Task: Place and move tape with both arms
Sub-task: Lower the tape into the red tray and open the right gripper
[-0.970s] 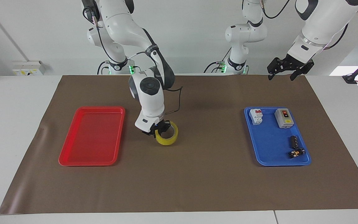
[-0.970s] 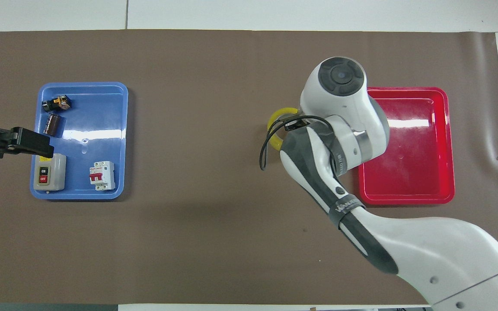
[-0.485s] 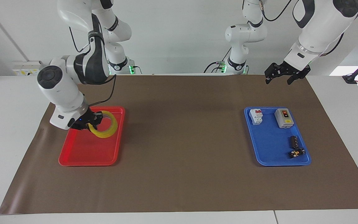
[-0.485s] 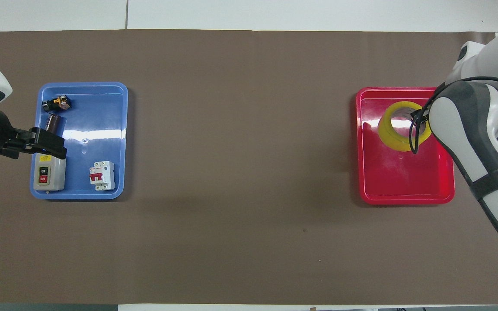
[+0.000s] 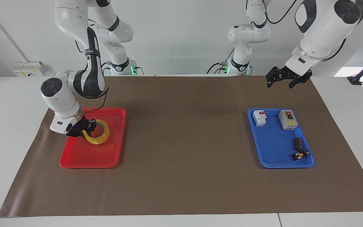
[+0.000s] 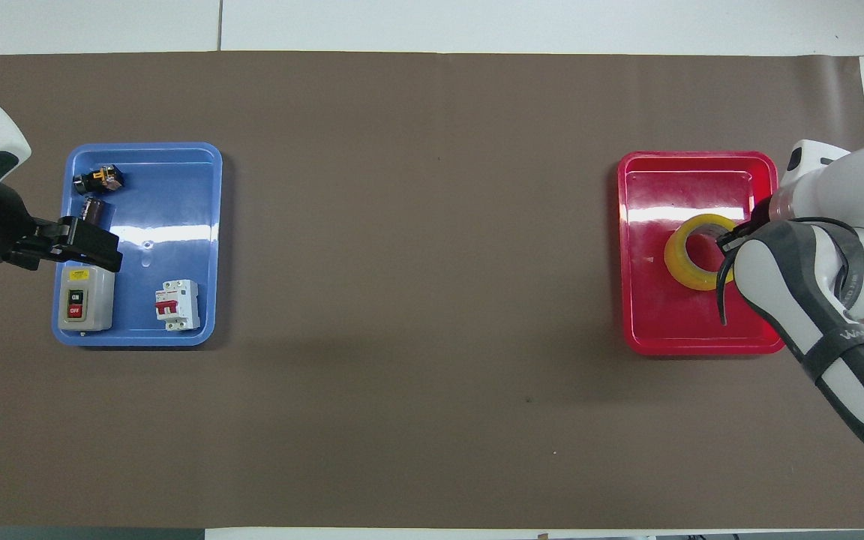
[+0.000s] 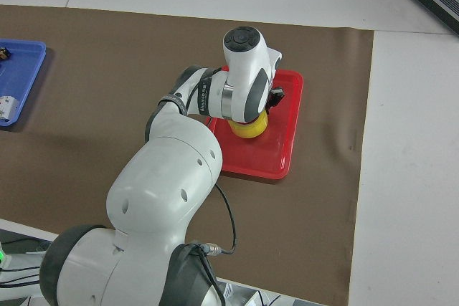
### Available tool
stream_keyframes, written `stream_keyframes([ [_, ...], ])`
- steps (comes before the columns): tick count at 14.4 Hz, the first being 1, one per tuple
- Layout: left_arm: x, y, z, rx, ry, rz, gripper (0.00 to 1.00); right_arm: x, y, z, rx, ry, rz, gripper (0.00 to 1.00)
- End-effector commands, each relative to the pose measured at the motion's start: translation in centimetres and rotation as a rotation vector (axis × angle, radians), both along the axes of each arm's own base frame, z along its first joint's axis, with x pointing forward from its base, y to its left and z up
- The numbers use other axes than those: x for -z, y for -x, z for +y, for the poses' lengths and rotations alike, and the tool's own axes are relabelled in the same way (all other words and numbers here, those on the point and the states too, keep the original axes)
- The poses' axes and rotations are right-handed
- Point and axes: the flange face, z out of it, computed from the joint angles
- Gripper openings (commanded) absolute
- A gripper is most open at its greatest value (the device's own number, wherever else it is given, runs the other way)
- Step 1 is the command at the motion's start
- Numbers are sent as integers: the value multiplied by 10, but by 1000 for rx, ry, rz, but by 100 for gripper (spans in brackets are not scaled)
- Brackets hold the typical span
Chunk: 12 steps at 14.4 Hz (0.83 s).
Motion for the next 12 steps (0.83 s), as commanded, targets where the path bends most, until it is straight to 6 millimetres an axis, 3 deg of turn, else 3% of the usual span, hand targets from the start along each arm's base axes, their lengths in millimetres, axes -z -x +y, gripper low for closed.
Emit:
stream_keyframes([
  [1, -8, 3, 2, 6, -10, -12, 100, -6, 18, -8, -25, 3, -22, 0],
  [7, -26, 14, 7, -3, -10, -44, 100, 5, 24, -10, 1, 0, -55, 0],
  [12, -26, 15, 8, -5, -10, -44, 100, 10, 26, -1, 95, -11, -61, 0],
])
